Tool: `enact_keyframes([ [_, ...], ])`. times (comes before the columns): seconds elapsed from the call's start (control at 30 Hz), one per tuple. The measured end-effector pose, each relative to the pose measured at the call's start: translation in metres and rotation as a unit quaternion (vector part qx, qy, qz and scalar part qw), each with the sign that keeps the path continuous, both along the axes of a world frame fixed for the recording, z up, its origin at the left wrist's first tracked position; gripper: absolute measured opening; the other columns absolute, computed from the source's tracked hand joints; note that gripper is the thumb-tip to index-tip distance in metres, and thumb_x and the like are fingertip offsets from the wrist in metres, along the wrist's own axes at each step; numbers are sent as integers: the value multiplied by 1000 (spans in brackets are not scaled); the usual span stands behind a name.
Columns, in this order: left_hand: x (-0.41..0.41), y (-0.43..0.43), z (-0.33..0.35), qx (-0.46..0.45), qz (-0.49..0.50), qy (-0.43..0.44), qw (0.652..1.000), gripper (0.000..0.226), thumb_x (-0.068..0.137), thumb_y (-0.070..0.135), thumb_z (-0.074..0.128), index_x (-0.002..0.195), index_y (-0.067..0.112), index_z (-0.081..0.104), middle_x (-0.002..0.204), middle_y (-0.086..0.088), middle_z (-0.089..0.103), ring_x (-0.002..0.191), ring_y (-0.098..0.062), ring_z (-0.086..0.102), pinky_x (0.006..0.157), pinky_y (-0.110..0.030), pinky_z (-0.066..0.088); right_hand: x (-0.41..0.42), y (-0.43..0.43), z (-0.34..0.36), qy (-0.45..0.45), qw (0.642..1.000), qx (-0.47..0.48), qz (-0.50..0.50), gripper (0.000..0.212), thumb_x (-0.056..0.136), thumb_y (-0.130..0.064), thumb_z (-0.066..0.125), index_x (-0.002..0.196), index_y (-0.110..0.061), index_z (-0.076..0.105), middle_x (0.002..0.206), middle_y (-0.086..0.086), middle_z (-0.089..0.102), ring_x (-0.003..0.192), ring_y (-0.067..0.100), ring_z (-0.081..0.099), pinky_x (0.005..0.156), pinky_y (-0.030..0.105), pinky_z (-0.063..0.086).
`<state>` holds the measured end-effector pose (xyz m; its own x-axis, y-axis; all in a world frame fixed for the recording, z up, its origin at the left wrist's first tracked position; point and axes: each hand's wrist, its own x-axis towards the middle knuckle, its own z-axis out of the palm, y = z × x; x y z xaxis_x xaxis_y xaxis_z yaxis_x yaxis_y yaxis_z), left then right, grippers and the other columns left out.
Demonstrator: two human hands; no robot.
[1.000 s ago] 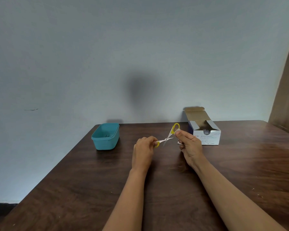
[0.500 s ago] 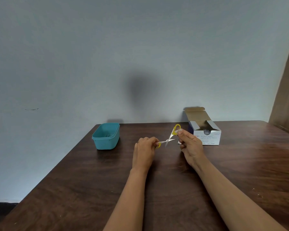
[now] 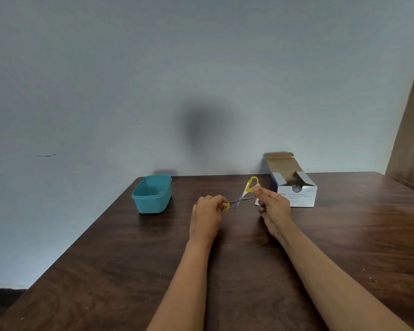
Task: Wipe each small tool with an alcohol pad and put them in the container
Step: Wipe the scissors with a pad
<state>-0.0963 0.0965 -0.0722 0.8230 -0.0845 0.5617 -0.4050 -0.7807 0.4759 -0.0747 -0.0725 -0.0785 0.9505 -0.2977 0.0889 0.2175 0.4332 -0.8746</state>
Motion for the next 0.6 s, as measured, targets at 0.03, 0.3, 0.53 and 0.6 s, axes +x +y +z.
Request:
enact_keyframes([
  [0.03,0,0,0,1,0,1,1000,19,97,20,50,103,19,68,88,3,60,84,-11,43,75,-26,36,0,0,0,0,1000,-2,-1,16,67,-24,78,78,-13,75,64,-2,50,56,7,33,51,21,28],
  [0.3,1,1,-2,14,0,0,1000,19,97,20,50,104,21,68,92,2,62,86,-10,45,78,-25,40,-1,-2,-1,-12,998,-29,46,21,83,-15,68,101,-4,70,66,-10,67,61,7,35,55,20,30],
  [0.53,2,1,-1,10,7,-3,1000,19,96,19,51,104,20,68,92,0,63,89,-15,49,80,-30,43,0,1,-2,-14,998,-56,27,5,67,-19,79,69,-15,78,77,0,72,65,9,37,54,22,27],
  [0.6,2,0,-1,13,4,-5,1000,19,96,19,51,104,20,68,91,-1,63,89,-16,49,80,-32,45,0,1,-2,-10,998,-57,12,6,66,-19,81,69,-16,78,78,3,71,65,9,39,53,22,28],
])
